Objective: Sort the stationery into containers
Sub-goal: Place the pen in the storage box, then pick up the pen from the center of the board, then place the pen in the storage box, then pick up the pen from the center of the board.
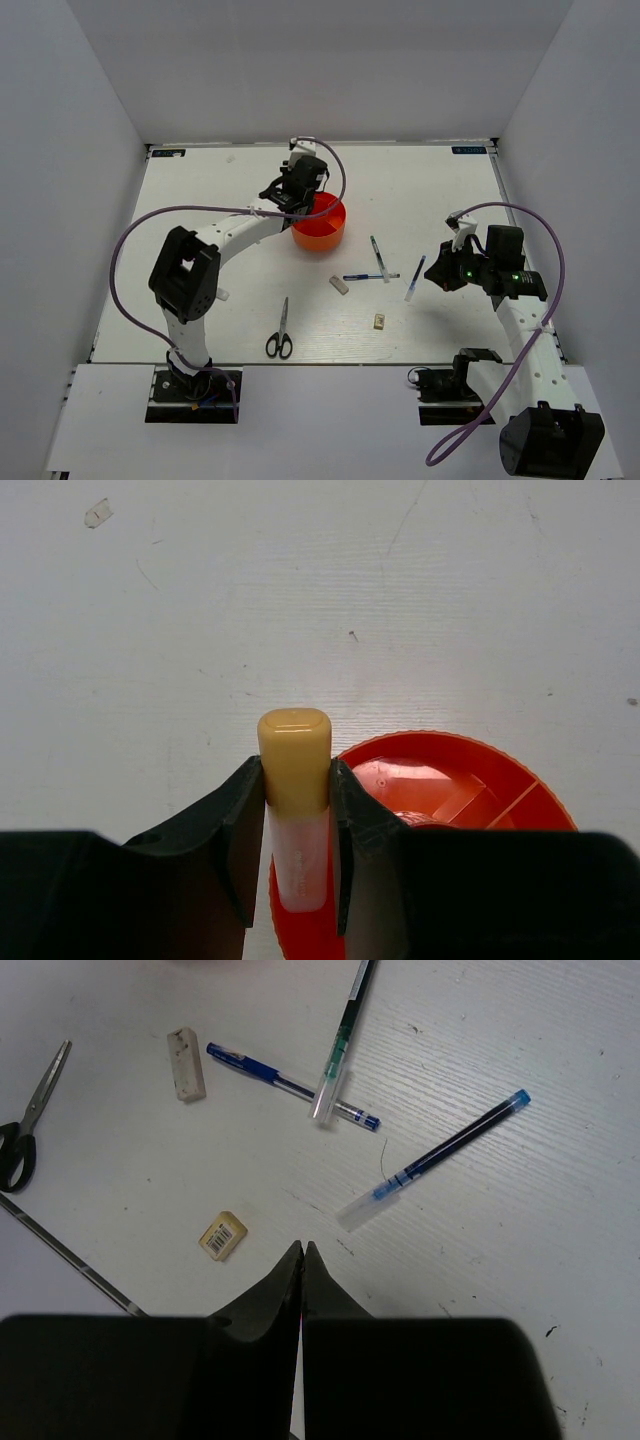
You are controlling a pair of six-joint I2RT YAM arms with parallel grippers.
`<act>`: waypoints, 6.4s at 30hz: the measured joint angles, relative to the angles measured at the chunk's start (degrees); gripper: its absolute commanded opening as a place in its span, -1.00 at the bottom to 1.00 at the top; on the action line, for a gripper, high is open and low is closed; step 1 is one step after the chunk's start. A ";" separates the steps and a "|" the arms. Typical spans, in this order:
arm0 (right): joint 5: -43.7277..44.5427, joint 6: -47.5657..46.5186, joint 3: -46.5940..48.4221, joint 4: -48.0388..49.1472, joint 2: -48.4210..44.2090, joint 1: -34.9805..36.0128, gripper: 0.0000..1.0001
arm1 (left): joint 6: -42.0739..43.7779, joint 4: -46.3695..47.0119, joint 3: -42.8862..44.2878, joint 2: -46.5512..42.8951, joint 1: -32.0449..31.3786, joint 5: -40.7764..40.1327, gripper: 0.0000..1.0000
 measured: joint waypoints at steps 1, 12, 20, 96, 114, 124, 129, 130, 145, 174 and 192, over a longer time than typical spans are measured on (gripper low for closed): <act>0.00 0.02 0.00 0.00 0.00 0.00 -1.00 | -0.17 0.04 -0.31 0.00 -0.09 -0.02 -0.79; 0.20 0.48 0.00 0.00 0.00 0.00 -1.00 | -1.38 0.79 -1.95 0.00 -1.03 -0.74 -0.13; 0.24 0.61 0.00 0.00 0.00 0.00 -1.00 | -1.88 0.44 -1.97 -0.39 -1.07 -1.60 0.14; 1.03 0.66 -0.02 0.00 -1.18 0.00 -1.00 | -9.70 -18.69 -2.82 -15.32 -0.37 0.70 -1.00; 1.05 0.66 -0.02 0.00 -1.20 0.00 -1.00 | 3.32 -2.80 3.06 1.33 -4.66 -13.20 -1.00; 1.05 0.63 -0.02 0.02 -1.18 0.00 -1.00 | 1.90 0.33 2.12 1.36 -4.76 -14.45 -1.00; 1.05 0.63 -0.02 0.02 -1.18 0.00 -1.00 | 0.79 0.94 0.87 1.75 -4.76 -14.43 -1.00; 1.05 0.66 -0.02 0.02 -1.18 0.00 -1.00 | 0.55 1.11 0.57 1.81 -4.76 -14.43 -1.00; 1.05 0.63 -0.02 0.02 -1.11 0.00 -1.00 | -4.52 3.98 -6.34 1.66 -5.51 -14.91 -0.86; 1.07 -0.94 -0.02 0.31 -0.59 0.00 -0.74 | -4.33 0.46 -13.03 -15.58 -9.62 -17.73 -1.00; 8.11 -1.88 22.27 4.57 42.69 15.67 -0.02 | -13.18 -27.61 -46.10 -61.00 2.05 11.45 0.83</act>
